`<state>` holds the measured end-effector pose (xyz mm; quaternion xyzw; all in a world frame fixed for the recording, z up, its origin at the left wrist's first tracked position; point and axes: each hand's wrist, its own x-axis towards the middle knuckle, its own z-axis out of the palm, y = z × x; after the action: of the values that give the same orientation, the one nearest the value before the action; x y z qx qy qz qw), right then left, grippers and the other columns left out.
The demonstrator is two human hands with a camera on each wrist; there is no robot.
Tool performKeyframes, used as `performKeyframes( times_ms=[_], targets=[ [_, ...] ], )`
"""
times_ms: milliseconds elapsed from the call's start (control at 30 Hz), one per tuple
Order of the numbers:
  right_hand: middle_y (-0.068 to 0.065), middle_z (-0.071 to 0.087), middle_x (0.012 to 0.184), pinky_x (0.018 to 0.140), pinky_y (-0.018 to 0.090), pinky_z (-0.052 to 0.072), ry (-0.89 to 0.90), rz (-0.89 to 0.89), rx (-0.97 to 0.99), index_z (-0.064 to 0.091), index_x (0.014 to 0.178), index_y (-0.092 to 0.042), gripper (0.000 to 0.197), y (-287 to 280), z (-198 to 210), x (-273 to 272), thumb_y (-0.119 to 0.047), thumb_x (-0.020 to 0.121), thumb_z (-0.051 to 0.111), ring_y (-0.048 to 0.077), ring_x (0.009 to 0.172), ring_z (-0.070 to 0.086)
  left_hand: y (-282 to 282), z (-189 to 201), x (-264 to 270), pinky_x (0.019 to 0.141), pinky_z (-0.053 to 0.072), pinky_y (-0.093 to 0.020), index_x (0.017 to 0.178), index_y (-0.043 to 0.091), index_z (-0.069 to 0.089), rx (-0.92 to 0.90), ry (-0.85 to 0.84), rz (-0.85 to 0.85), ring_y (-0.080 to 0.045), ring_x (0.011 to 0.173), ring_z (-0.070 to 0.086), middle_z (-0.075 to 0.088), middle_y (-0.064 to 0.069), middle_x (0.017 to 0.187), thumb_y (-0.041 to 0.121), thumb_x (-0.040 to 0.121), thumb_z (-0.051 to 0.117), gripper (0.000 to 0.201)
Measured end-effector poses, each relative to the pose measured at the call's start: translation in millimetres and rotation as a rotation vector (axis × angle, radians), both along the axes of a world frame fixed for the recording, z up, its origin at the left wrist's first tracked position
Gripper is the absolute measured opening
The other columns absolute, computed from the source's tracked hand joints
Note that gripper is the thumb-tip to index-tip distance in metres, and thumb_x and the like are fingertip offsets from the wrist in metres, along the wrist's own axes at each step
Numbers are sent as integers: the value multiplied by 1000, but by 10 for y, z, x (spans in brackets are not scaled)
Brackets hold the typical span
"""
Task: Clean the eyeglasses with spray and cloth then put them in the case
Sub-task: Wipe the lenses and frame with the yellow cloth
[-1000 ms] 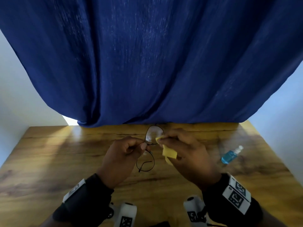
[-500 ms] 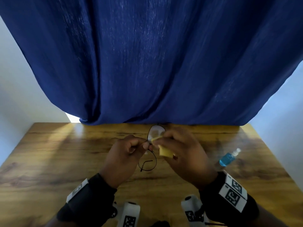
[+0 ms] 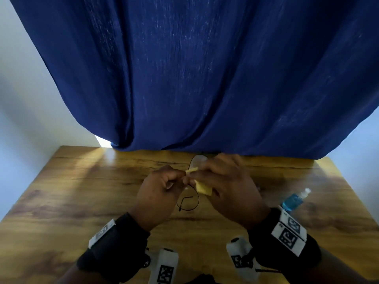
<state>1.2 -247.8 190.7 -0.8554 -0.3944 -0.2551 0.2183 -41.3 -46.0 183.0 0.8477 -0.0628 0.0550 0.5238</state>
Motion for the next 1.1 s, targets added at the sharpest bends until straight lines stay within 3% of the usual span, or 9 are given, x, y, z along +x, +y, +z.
performKeyframes(
  times_ms=[167, 267, 367, 500, 700, 800, 900, 1033, 1100],
  targets=[
    [-13, 67, 100, 78, 42, 45, 28, -73, 88, 78, 109, -31, 23, -29, 43, 110, -31, 92, 62, 13, 91, 54, -34, 69, 7, 68, 43, -6, 85, 37, 78, 46, -31, 17, 2, 77, 64, 65, 14, 79, 19, 96, 68, 23],
    [-13, 66, 100, 80, 38, 42, -36, 4, -34, 77, 107, -33, 21, 4, 36, 125, -33, 94, 61, 11, 91, 52, -26, 76, 7, 69, 44, -8, 84, 40, 76, 78, -53, 16, -3, 79, 65, 65, 13, 81, 19, 95, 69, 24],
    [-12, 68, 98, 78, 44, 45, 22, -97, 124, 78, 108, -31, 23, 6, 90, 203, -33, 90, 63, 14, 92, 53, -6, 92, -2, 72, 44, -6, 87, 32, 80, 50, -43, 34, 0, 80, 65, 65, 15, 80, 19, 96, 68, 20],
    [-14, 69, 100, 80, 39, 41, -32, -11, -15, 77, 110, -32, 23, 77, 69, 174, -33, 93, 62, 12, 92, 54, 34, 109, -27, 70, 43, -5, 83, 43, 75, 80, -89, 31, 1, 80, 65, 62, 17, 80, 17, 96, 69, 30],
    [-16, 68, 101, 79, 36, 38, -50, 39, -31, 78, 107, -34, 25, 162, 29, 94, -37, 96, 56, 9, 91, 50, 160, 59, -45, 70, 45, -7, 87, 40, 77, 93, -103, 35, -1, 80, 63, 61, 12, 82, 18, 95, 69, 25],
    [-17, 68, 101, 77, 41, 43, 22, -99, 102, 78, 110, -35, 23, 175, 14, 137, -29, 91, 67, 11, 92, 52, 236, 41, -31, 72, 44, -5, 93, 32, 82, 85, -84, 43, -2, 84, 65, 64, 9, 85, 19, 96, 68, 20],
    [-17, 67, 104, 79, 36, 39, -55, -3, -44, 77, 109, -35, 20, 250, -41, 88, -31, 95, 64, 12, 90, 53, 283, 42, -17, 72, 45, -5, 93, 29, 81, 111, -92, 26, -2, 85, 64, 64, 10, 86, 15, 96, 69, 19],
    [-16, 68, 98, 76, 40, 43, 22, -121, 121, 78, 107, -34, 22, 345, -7, 114, -36, 92, 62, 14, 90, 53, 351, 39, 22, 72, 46, -6, 93, 32, 80, 92, -72, 30, -2, 84, 64, 62, 10, 85, 16, 96, 69, 20],
    [-14, 68, 99, 77, 37, 41, -39, -42, -11, 78, 106, -35, 19, 416, -30, 65, -34, 93, 64, 13, 89, 53, 376, 25, 44, 70, 45, -6, 93, 31, 80, 116, -90, 32, -1, 82, 64, 61, 11, 82, 12, 94, 70, 21]
  ],
)
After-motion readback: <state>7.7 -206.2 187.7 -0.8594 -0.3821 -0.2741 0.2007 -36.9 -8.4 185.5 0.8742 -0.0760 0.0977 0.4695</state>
